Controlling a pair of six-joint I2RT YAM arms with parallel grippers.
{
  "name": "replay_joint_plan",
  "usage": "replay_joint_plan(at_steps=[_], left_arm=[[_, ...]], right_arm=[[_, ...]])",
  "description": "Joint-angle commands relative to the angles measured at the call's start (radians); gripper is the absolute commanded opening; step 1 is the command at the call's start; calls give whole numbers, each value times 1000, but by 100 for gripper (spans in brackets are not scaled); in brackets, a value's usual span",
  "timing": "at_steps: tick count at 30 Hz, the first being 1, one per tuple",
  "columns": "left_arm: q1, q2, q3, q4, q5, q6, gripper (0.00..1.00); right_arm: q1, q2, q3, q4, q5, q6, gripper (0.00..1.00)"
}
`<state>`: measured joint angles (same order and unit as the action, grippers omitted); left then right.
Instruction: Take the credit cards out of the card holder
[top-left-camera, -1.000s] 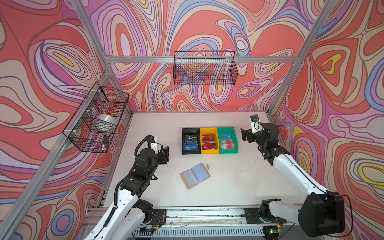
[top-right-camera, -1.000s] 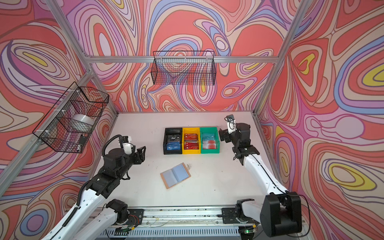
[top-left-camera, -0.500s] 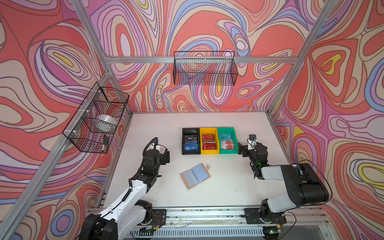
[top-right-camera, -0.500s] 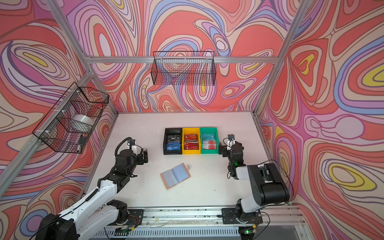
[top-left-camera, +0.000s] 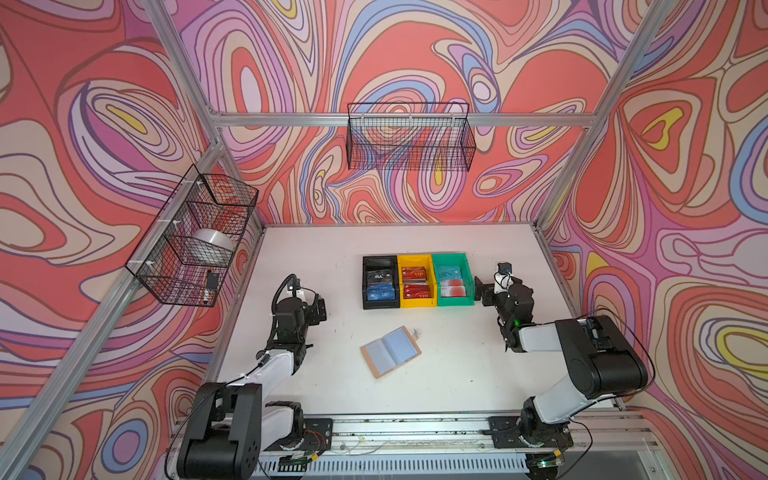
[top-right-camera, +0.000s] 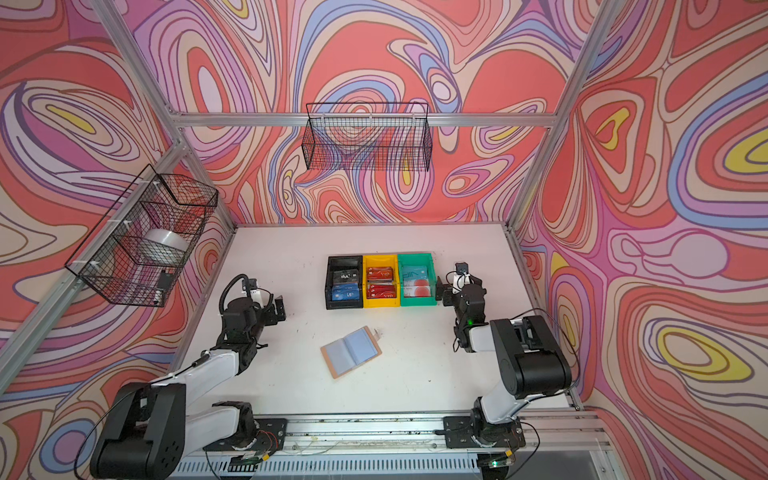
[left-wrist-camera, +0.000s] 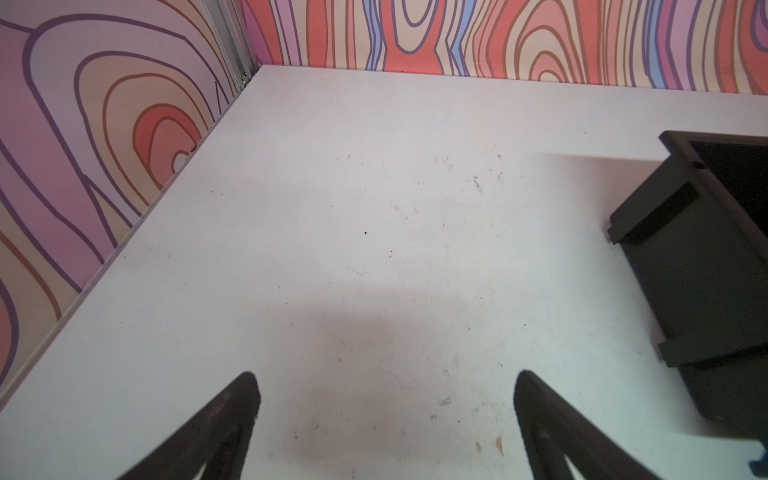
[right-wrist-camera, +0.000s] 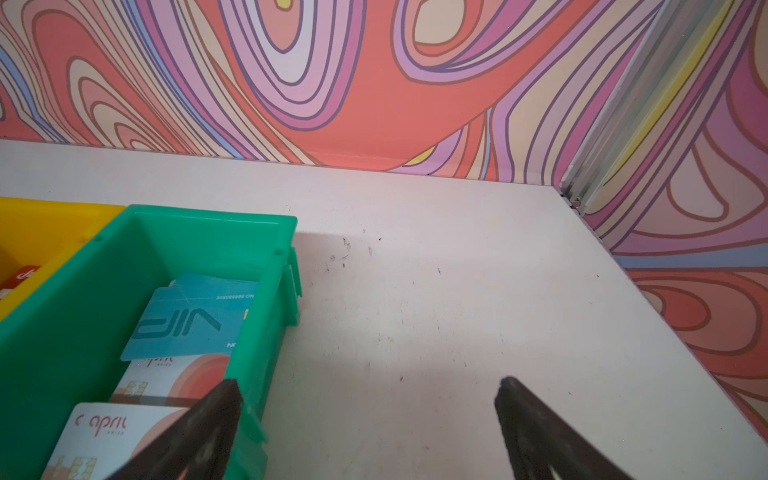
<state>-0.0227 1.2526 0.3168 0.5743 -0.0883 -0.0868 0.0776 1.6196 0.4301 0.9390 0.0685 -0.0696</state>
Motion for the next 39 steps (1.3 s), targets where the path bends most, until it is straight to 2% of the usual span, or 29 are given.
replay_joint_plan(at_steps=[1,5,6,10,11,13,15,17,19,39], left_arm=[[15,64,13,165,72,43,98],[17,150,32,242,80,73,97],[18,179,26,285,88,76,97],[19,288,2,432,111,86,97],[20,293,3,431,110,86,97],[23,268,38,321,106,77,97],[22,291,48,340,87,72,97],[23,276,62,286,44,53,100],[22,292,52,329,44,57,100],[21,285,57,312,47,56,100]], right_arm=[[-6,40,-6,58,61,37,98],[-18,102,-17,142,41,36,98],[-17,84,-12,97,34,39,98],[-19,99,-16,131,37,38,98],[-18,93,-14,118,35,37,98],[-18,97,-12,124,36,37,99],[-20,97,-11,117,33,39,98],[-20,95,-11,116,33,39,98],[-20,95,-11,115,33,40,98],[-27,96,3,87,12,44,98]])
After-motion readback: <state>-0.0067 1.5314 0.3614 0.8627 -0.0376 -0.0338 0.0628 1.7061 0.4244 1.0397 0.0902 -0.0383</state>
